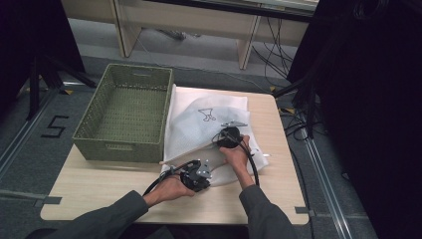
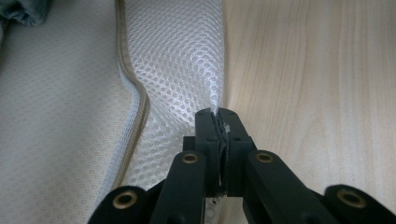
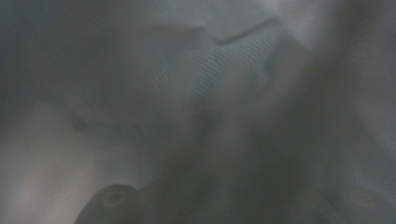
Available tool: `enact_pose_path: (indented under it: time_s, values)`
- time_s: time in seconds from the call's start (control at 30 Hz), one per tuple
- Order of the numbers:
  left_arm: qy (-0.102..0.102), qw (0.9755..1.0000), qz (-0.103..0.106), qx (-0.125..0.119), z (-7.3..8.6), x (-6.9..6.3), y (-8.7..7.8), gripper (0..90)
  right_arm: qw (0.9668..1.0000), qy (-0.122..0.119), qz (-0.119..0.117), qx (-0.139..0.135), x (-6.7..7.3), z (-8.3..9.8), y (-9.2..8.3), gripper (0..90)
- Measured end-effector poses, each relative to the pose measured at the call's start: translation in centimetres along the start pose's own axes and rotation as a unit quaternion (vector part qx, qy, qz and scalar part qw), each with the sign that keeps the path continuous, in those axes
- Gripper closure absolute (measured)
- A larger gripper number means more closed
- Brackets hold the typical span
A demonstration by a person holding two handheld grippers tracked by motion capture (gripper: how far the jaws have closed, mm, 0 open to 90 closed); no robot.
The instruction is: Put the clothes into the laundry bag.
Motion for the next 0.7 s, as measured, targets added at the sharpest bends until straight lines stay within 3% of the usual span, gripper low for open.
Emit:
enact_pose_path:
  time_s: [0.03,0.07,0.1,0.13,0.17,0.2,0.23,0.27,0.3,0.33,0.37,0.4,0.43,0.47,0.5,0.53,0.6,0.63,0.7]
  values:
    - [0.005,1.0000,0.002,0.007,0.1,0.2,-0.1,86.9,0.9999,-0.011,0.006,-0.005,-0.4,-0.2,0.1,83.1]
    - [0.012,0.9999,0.003,0.011,0.1,0.3,-0.2,86.8,0.9999,0.012,-0.001,0.000,-0.1,-0.3,-0.2,81.9]
    - [0.012,0.9999,0.003,0.011,0.1,0.3,-0.2,86.4,0.9999,-0.011,-0.002,-0.002,-0.4,-0.3,-0.5,78.3]
    - [0.012,0.9999,0.002,0.011,0.1,0.3,-0.2,86.1,0.9999,0.005,-0.013,0.006,-0.1,-0.2,-0.8,73.4]
    - [0.012,0.9999,0.000,0.012,0.1,0.3,-0.2,85.2,0.9988,0.000,-0.040,0.028,-0.1,-0.1,-1.5,63.5]
    - [0.007,0.9999,-0.002,0.013,0.1,0.2,-0.1,83.4,0.9971,0.009,-0.059,0.047,0.2,0.0,-2.2,57.9]
    - [0.008,0.9999,-0.006,0.012,0.1,0.3,-0.2,81.3,0.9965,-0.005,-0.068,0.049,0.4,0.1,-3.2,55.0]
    - [-0.003,1.0000,-0.005,0.007,0.1,0.2,-0.1,79.1,0.9967,-0.018,-0.065,0.046,0.5,0.2,-4.1,52.2]
    - [-0.001,0.9999,-0.002,0.015,0.1,0.2,-0.4,75.3,0.9968,-0.031,-0.062,0.041,0.9,0.3,-5.7,49.2]
    - [-0.013,0.9999,-0.003,0.004,0.0,0.0,-0.5,72.4,0.9959,-0.045,-0.071,0.033,1.0,0.2,-6.9,45.8]
    - [-0.001,0.9999,-0.001,0.011,-0.1,0.1,-0.9,69.2,0.9963,-0.047,-0.065,0.029,1.4,0.3,-8.3,45.4]
    - [-0.008,1.0000,0.000,0.005,-0.2,-0.1,-1.6,66.9,0.9948,-0.066,-0.076,0.010,1.4,0.2,-9.2,45.1]
    - [-0.007,1.0000,-0.001,-0.001,-0.4,0.0,-2.2,63.7,0.9943,-0.081,-0.070,-0.004,1.5,0.2,-10.7,45.0]
    - [-0.016,0.9998,-0.002,-0.009,-0.5,-0.1,-3.1,61.4,0.9945,-0.078,-0.070,-0.013,1.6,0.2,-11.8,44.9]
    - [-0.012,0.9998,-0.004,-0.013,-0.6,0.0,-3.8,57.8,0.9953,-0.071,-0.060,-0.024,1.5,0.3,-12.9,45.9]
    - [-0.026,0.9993,-0.005,-0.026,-0.5,-0.1,-4.6,56.4,0.9952,-0.076,-0.050,-0.036,1.2,0.2,-13.3,46.2]
    - [-0.021,0.9991,-0.016,-0.033,-0.2,-0.1,-6.3,52.2,0.9951,-0.088,-0.012,-0.045,0.1,0.2,-13.8,46.4]
    - [-0.039,0.9977,-0.025,-0.049,0.0,-0.2,-7.0,49.4,0.9956,-0.082,-0.004,-0.045,-0.2,0.2,-13.8,46.4]
    - [-0.048,0.9970,-0.035,-0.050,0.8,0.1,-8.4,45.8,0.9939,-0.099,0.011,-0.048,-0.7,0.4,-13.4,46.2]
Point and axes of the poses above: each handheld gripper's, and its own axes: y roughly forward along the jaws, z roughly out of its underside, x roughly to its left, the point moved 2 cm from there along y, roughly forward along the jaws, and after that the axes turned 3 degrees about -z, right-handed, at the moved point
